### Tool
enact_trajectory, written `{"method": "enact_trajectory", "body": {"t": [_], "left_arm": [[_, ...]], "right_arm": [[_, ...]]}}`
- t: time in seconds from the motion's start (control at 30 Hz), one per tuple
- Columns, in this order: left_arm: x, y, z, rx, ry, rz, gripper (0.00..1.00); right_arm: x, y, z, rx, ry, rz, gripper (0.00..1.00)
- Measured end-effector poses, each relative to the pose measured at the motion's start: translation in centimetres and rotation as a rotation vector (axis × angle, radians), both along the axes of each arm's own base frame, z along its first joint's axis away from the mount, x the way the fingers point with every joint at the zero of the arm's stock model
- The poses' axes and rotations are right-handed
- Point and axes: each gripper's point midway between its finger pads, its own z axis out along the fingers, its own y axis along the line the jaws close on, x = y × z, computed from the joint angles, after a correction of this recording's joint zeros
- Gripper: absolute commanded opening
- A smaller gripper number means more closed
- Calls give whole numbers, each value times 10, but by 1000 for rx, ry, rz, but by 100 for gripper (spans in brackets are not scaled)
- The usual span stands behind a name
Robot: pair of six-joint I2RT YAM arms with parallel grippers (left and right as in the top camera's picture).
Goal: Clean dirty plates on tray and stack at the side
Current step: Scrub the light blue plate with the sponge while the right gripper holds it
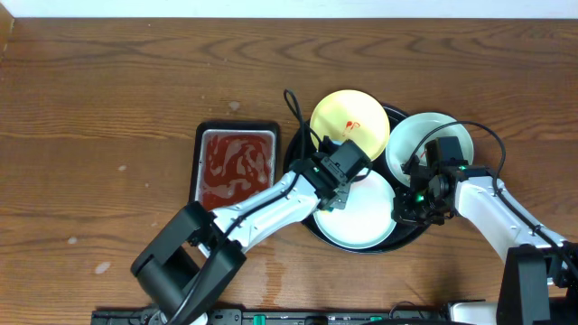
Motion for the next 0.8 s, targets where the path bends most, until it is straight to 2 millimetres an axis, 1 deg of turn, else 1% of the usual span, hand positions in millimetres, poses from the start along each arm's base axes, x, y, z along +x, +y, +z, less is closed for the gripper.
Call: {"method": "enact_trajectory", "body": {"t": [0.1,0.27,0.37,0.47,0.57,0.7,0.8], "left_arm": [[9,5,18,-15,-51,16,8],[19,6,57,-92,-135,60,8],[20,-3,66,-153,-141,59,8],[19,-19,64,-218,-120,38,8],[17,-33,57,-249,-102,9,8],[7,-41,34,-224,-46,-18,8],[4,-40,15,-185,-18,-42,7]], "right_arm": [[-1,-3,-1,-19,5,-3,1],[-1,-4,-2,-27,4,-4,1],[-1,-5,-2,-29,4,-4,1],[-1,-5,-2,-31,3,-4,1],[-1,-5,-2,-33,4,-4,1],[-1,-6,-2,-34,4,-4,1],[-1,-6,-2,-35,4,-4,1]]}}
